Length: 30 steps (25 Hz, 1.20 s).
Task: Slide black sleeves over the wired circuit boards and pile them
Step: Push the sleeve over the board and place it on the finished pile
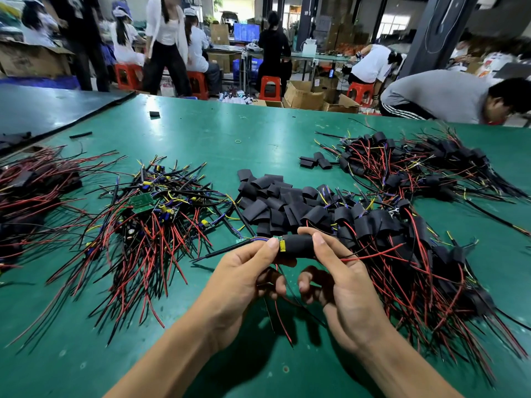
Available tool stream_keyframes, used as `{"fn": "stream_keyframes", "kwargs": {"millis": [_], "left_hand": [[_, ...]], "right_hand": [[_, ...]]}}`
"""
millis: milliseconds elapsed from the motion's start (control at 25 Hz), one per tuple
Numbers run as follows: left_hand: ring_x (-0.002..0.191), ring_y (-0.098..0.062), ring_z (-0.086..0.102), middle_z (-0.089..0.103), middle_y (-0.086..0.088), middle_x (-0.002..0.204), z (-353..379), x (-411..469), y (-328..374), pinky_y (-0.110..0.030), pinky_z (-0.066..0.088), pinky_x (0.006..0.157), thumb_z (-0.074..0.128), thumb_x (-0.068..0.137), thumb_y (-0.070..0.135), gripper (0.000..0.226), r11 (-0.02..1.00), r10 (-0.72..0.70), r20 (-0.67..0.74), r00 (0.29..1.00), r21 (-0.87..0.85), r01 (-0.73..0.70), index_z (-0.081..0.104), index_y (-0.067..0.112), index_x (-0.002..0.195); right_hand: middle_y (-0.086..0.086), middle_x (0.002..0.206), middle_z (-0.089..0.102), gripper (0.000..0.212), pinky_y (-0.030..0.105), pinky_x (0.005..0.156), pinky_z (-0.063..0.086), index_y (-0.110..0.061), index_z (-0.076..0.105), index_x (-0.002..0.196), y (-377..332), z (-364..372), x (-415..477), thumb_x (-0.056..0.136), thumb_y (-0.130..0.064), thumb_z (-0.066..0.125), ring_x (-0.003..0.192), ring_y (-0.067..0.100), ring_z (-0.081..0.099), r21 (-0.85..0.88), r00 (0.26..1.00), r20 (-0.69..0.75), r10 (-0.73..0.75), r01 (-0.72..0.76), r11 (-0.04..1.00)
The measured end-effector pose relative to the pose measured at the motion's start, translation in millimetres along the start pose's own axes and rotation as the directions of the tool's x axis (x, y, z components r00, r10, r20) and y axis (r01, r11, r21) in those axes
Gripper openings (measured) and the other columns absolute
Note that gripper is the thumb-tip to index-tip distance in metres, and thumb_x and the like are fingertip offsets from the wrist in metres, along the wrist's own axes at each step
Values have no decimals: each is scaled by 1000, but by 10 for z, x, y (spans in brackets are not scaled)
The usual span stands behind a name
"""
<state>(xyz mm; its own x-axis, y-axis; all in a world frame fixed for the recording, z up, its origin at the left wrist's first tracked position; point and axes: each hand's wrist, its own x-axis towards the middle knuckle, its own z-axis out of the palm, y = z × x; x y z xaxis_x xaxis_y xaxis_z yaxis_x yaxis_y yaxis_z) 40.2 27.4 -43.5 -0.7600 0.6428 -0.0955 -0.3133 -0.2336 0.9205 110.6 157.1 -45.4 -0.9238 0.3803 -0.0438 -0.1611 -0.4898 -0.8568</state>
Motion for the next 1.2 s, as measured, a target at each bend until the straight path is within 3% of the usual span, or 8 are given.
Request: {"fn": "stream_keyframes", "kwargs": {"millis": [80, 240, 400, 480, 560, 720, 920, 1200], "left_hand": [[50, -11, 51, 70, -5, 77, -1, 1, -13, -18, 44, 51, 62, 82, 38, 35, 997, 47, -23, 999, 61, -46, 75, 8, 93], [53, -16, 52, 70, -15, 95, -15, 3, -25, -21, 45, 56, 60, 86, 38, 29, 982, 134, -44, 990, 143, -126, 76, 16, 97], [50, -16, 53, 65, -7, 86, 2, 16, -6, -19, 47, 51, 66, 83, 36, 33, 995, 41, 42, 998, -96, -37, 74, 21, 112], [49, -13, 53, 64, -3, 79, 1, 26, -5, -19, 46, 49, 70, 79, 37, 32, 987, 5, 42, 999, -160, 2, 77, 19, 105], [47, -11, 51, 63, 0, 73, -3, 38, -6, -18, 45, 47, 74, 74, 38, 33, 976, -18, 21, 1000, -216, 22, 78, 17, 99], [47, -8, 49, 61, 6, 69, -9, 30, -12, -16, 44, 48, 75, 73, 39, 25, 978, -56, 12, 998, -202, 57, 80, 23, 92], [50, -9, 50, 61, 7, 71, -7, 31, -29, -15, 44, 48, 74, 77, 39, 37, 986, -76, 28, 997, -147, 79, 75, 24, 110], [52, -8, 50, 61, 6, 74, -44, 42, 1, -23, 43, 62, 69, 80, 39, 37, 977, -139, 113, 984, -149, 155, 74, 26, 114]], "right_hand": [[11, 81, 72, 24, 21, 38, 43, -17, 75, 100, 12, 10, -9, 83, -31, 66, 41, 14, 55, -64, 999, -31, -19, 17, 998], [12, 77, 71, 21, 19, 37, 41, -16, 75, 96, 28, 40, -25, 83, -29, 65, 39, 14, 53, -56, 999, -42, -23, 20, 998], [11, 89, 74, 25, 24, 43, 48, -16, 75, 102, -6, 12, -25, 82, -29, 66, 44, 14, 51, -24, 1000, -6, 3, -3, 1000], [11, 93, 74, 32, 25, 47, 49, -15, 74, 106, -16, -11, -21, 77, -30, 77, 46, 15, 53, -28, 997, 66, -44, 46, 999], [9, 95, 75, 41, 25, 52, 51, -12, 71, 110, -14, -30, -27, 73, -25, 82, 53, 14, 60, -144, 977, 147, -152, 173, 974], [10, 88, 76, 24, 25, 55, 53, -16, 75, 100, 4, -46, -30, 77, -18, 80, 55, 17, 62, -357, 940, 116, -320, 340, 870], [11, 84, 75, 17, 30, 55, 55, -18, 76, 99, 39, -56, -66, 82, -21, 78, 54, 21, 64, -375, 928, 99, -359, 369, 851], [12, 93, 76, 26, 27, 59, 56, -19, 74, 106, 44, -45, -60, 81, -26, 80, 72, 18, 72, -336, 944, 123, -306, 330, 882]]}}
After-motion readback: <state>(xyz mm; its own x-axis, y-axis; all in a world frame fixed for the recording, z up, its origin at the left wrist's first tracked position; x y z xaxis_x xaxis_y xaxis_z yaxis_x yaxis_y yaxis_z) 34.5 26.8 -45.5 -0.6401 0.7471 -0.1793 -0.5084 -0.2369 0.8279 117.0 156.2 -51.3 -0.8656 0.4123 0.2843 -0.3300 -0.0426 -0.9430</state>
